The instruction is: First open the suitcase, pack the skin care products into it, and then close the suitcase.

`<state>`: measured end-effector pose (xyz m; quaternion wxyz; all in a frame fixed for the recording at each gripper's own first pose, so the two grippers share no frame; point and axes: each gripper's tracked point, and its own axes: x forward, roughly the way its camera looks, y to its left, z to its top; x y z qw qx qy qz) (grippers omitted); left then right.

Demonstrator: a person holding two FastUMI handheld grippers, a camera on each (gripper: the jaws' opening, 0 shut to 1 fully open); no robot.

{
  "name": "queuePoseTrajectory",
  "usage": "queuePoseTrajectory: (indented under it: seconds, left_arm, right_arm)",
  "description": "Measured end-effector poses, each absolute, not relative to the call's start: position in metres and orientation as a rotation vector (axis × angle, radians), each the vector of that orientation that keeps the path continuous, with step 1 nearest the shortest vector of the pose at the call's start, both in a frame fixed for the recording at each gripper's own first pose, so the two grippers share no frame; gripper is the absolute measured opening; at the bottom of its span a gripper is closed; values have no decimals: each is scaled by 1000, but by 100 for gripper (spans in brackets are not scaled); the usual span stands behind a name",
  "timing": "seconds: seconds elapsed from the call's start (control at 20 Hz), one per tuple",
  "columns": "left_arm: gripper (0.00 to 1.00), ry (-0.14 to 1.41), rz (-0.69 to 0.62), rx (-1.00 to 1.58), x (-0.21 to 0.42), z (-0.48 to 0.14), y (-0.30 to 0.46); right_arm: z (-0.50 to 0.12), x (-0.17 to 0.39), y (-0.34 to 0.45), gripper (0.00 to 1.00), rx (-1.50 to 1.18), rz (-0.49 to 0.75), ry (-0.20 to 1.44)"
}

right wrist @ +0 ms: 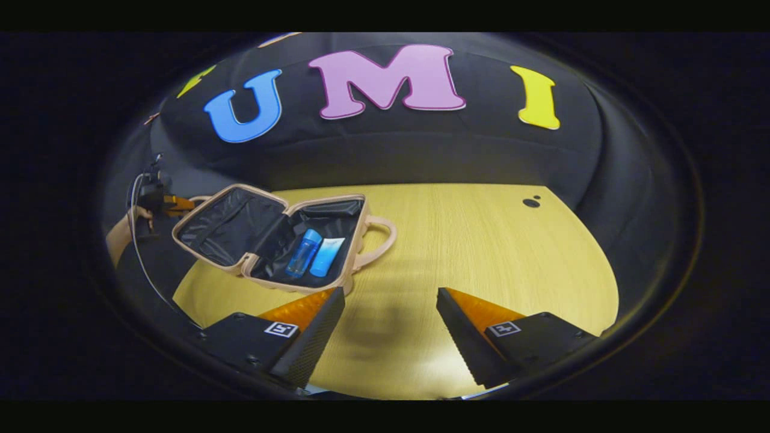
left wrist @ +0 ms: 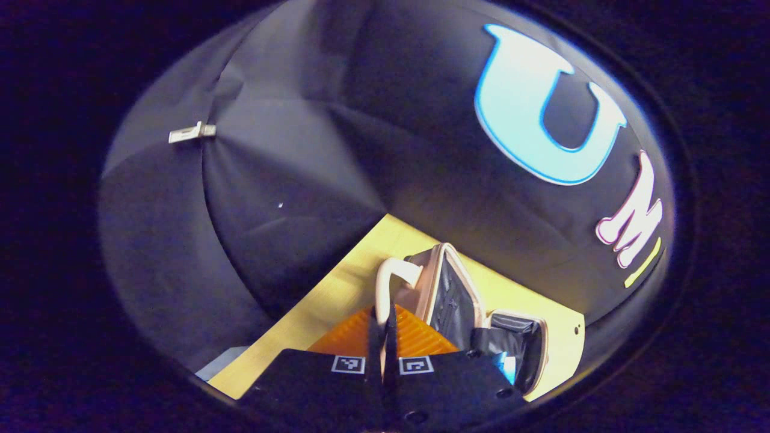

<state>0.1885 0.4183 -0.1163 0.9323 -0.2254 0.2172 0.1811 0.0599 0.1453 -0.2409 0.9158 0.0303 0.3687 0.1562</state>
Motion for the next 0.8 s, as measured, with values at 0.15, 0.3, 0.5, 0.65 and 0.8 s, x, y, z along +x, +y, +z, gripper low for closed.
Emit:
queuePoseTrajectory:
  seconds: [0.15, 0.3, 0.5, 0.65, 0.8]
  left_arm:
    - [6, 386, 303, -416, 185, -44, 351]
    - [6, 344, 239, -342, 204, -18, 262]
    - [6, 338, 182, -348, 220, -10, 157]
    - [6, 381, 127, -378, 234, -42, 77]
    - [6, 474, 82, -359, 247, -98, 17]
  right_arm:
    - [-204, 86, 134, 98, 20, 362, 628]
    - [-171, 105, 117, 98, -13, 390, 516]
    - [-145, 120, 86, 98, 4, 393, 423]
    - [-143, 125, 59, 97, -71, 425, 396]
    - [-142, 120, 37, 97, -46, 433, 397]
